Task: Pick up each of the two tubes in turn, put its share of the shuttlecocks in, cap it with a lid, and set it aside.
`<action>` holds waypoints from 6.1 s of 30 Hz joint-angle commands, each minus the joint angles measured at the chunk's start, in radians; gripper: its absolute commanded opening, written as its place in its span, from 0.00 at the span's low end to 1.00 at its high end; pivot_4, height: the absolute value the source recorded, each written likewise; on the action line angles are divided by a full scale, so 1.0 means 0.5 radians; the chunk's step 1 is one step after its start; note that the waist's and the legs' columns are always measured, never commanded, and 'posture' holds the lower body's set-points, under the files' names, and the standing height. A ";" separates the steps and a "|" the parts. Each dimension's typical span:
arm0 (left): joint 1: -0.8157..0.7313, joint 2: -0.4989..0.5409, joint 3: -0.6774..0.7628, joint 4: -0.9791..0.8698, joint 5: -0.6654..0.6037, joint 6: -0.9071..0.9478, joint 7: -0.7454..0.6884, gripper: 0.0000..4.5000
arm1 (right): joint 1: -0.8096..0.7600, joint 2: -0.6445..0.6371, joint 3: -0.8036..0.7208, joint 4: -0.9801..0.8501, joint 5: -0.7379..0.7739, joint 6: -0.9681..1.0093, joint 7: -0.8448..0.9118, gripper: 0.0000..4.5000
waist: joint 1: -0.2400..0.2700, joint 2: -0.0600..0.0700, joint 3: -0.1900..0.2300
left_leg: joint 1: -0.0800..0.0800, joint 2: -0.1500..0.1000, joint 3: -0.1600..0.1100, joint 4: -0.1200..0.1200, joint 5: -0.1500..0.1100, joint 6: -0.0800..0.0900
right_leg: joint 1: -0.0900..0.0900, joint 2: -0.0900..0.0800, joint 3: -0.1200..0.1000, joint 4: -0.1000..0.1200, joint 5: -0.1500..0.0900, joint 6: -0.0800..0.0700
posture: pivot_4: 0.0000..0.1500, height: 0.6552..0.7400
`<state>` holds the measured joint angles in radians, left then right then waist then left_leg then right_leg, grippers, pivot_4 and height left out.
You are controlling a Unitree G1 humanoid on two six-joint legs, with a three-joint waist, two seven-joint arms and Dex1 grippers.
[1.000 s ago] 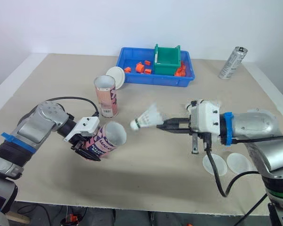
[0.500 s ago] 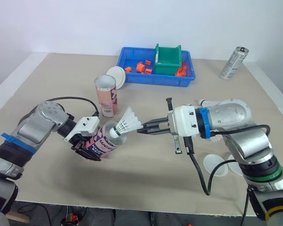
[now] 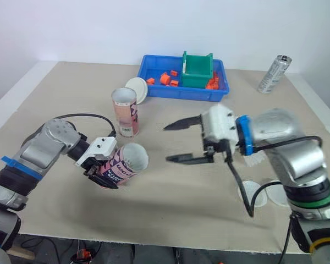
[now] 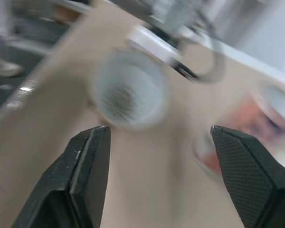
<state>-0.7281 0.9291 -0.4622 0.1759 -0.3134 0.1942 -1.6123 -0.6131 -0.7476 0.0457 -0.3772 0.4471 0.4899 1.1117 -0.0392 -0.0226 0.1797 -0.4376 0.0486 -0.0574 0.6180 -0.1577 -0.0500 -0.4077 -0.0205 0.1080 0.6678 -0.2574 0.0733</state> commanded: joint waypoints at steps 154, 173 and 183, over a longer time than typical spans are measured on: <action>-0.023 -0.151 0.099 0.062 0.075 0.029 -0.004 0.71 | -1.078 0.971 0.983 1.094 -0.708 -0.404 0.717 0.01 | -0.007 0.013 -0.002 | 0.000 0.001 0.014 0.003 0.012 0.005 | -0.003 -0.003 0.004 0.010 0.004 0.000 | 1.00 0.95; 0.044 -0.335 0.375 -0.047 -0.065 0.025 0.087 0.71 | -1.009 0.091 0.316 0.907 -0.383 -0.229 0.800 0.01 | -0.006 0.008 0.004 | -0.006 -0.001 0.007 -0.002 0.013 0.002 | -0.003 -0.004 -0.002 0.009 -0.003 -0.002 | 1.00 0.95; 0.238 -0.692 0.519 -0.257 -0.338 0.302 0.309 0.71 | -0.444 -0.560 0.265 1.054 -0.546 -0.315 0.946 0.85 | -0.034 0.017 0.013 | -0.007 -0.001 0.008 -0.003 0.005 0.009 | -0.005 -0.004 -0.003 0.003 -0.002 0.007 | 1.00 0.95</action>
<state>-0.6148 0.6055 -0.2208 0.0859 -0.4541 0.3336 -1.4853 -0.8353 -0.9868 0.1837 0.1251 0.2022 0.3770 1.5441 -0.0563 -0.0143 0.1860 -0.4409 0.0481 -0.0534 0.6163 -0.1551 -0.0455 -0.4096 -0.0225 0.1067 0.6695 -0.2587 0.0769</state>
